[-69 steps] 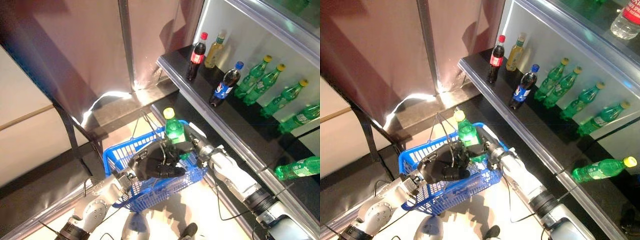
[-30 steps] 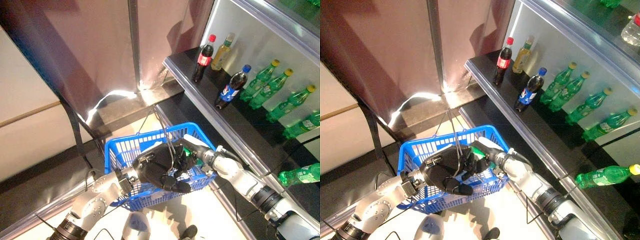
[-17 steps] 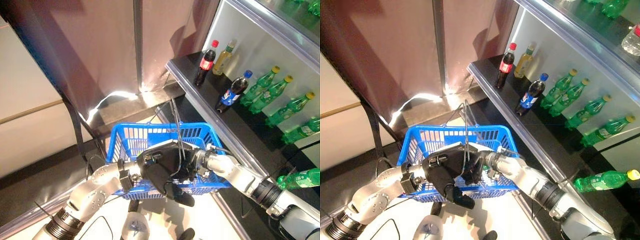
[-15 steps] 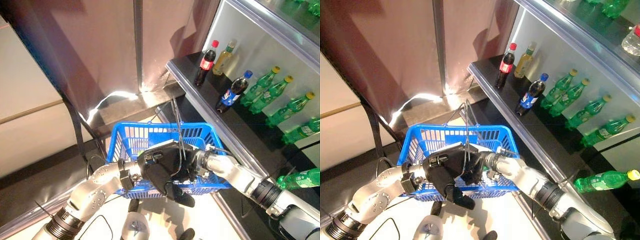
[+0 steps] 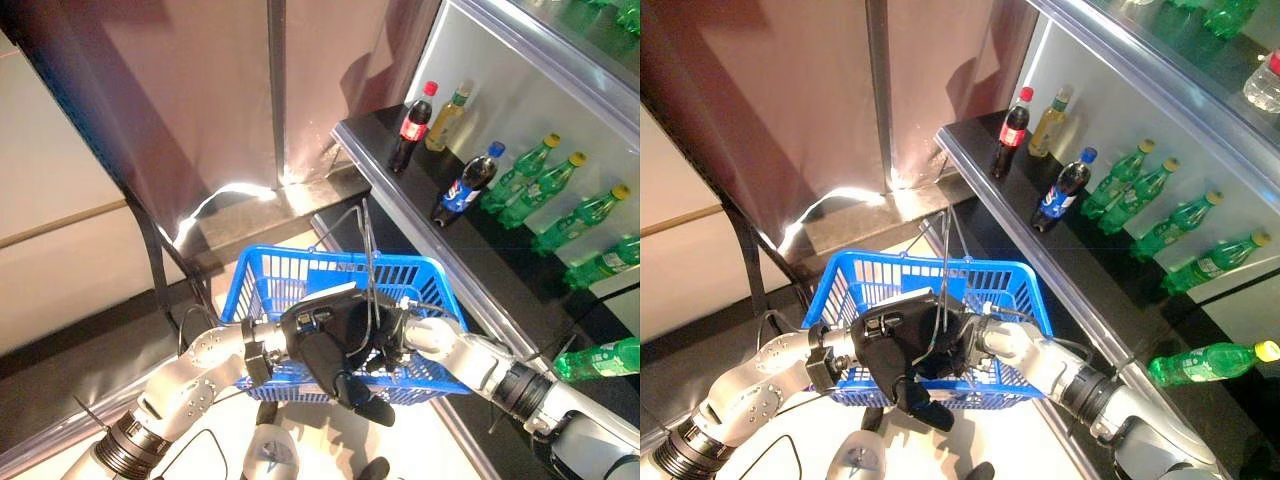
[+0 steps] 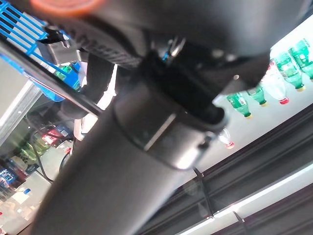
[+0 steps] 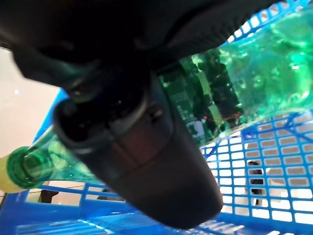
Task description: Pick up the drink and place into the basket.
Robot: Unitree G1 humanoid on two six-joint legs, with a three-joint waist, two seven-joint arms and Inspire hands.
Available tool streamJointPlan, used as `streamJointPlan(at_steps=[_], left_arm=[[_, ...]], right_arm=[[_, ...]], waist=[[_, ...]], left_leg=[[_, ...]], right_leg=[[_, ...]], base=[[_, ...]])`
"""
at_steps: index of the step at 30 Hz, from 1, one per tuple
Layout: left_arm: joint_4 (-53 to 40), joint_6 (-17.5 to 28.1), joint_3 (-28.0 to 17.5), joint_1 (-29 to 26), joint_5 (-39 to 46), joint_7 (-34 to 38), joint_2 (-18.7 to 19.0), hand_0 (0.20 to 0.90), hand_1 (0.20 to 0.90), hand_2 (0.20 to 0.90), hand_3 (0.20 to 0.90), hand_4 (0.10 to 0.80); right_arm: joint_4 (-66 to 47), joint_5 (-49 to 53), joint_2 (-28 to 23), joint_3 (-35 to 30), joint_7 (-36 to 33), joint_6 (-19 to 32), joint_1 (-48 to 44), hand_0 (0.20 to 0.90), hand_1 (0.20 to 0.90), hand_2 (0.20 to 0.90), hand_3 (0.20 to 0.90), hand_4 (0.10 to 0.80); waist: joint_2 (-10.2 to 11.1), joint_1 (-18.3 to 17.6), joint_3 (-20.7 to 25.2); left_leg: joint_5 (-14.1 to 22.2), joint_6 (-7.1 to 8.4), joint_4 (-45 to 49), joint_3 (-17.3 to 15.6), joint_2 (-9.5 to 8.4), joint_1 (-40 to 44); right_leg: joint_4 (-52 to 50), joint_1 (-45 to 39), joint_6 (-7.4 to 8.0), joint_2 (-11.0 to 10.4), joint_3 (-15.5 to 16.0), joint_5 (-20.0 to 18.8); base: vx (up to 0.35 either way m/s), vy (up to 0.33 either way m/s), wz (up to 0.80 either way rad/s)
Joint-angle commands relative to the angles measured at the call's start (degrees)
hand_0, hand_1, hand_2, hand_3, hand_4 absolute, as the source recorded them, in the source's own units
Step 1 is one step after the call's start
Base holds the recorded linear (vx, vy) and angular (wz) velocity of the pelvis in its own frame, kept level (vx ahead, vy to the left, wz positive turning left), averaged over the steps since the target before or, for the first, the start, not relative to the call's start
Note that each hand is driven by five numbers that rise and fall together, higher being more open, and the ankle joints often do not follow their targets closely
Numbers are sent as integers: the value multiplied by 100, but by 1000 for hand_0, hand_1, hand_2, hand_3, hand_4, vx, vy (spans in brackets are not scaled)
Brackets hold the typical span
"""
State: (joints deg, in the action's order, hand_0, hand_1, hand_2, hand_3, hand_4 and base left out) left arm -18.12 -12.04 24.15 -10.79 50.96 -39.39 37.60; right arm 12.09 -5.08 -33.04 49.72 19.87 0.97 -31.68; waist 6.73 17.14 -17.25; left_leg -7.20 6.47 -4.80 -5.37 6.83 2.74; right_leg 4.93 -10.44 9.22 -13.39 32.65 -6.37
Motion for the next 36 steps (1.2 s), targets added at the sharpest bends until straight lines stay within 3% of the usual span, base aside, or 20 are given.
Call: streamJointPlan(at_steps=[1, 9, 10, 11, 13, 36], left_arm=[[-1558, 1227, 156, -1302, 614, -775, -962, 300, 300, 300, 200, 100], [-1593, 1134, 146, -1355, 607, -786, -1069, 300, 300, 300, 200, 100], [-1596, 1124, 150, -1354, 599, -789, -1081, 300, 300, 300, 200, 100], [-1602, 1122, 151, -1351, 591, -793, -1091, 300, 300, 300, 200, 100], [-1609, 1127, 144, -1362, 620, -802, -1091, 300, 300, 300, 200, 100], [-1665, 1010, 105, -1366, 558, -784, -1200, 300, 300, 300, 200, 100]], right_arm=[[70, 47, 325, 315, -220, 498, -562, 300, 300, 300, 200, 100], [583, -74, 632, 380, -175, 350, -446, 319, 319, 319, 222, 122], [622, -87, 659, 393, -170, 331, -441, 425, 425, 425, 345, 245], [709, -133, 699, 409, -125, 302, -425, 747, 747, 747, 722, 622], [773, -141, 731, 442, -107, 252, -421, 900, 900, 900, 900, 800], [978, -325, 921, 366, -16, 197, -252, 900, 900, 900, 900, 800]], waist=[[-27, 97, 1218], [-29, 145, 1233], [-26, 150, 1235], [-23, 161, 1238], [-27, 173, 1238], [2, 164, 1269]], left_leg=[[312, -44, -20, 117, -104, 46], [322, -38, -20, 142, -112, 41], [321, -36, -20, 143, -111, 40], [325, -33, -20, 145, -110, 40], [319, -29, -20, 151, -111, 34], [329, -46, -20, 194, -129, 33]], right_leg=[[7, -392, 74, 117, 24, 355], [7, -395, 70, 119, 46, 365], [7, -395, 71, 118, 50, 366], [7, -397, 70, 117, 59, 370], [7, -396, 68, 119, 76, 368], [7, -356, 41, 156, 29, 363]], base=[[0, 0, 0], [0, 0, 0], [0, 0, 0], [0, 0, 0], [0, 0, 0], [0, 0, 0]])
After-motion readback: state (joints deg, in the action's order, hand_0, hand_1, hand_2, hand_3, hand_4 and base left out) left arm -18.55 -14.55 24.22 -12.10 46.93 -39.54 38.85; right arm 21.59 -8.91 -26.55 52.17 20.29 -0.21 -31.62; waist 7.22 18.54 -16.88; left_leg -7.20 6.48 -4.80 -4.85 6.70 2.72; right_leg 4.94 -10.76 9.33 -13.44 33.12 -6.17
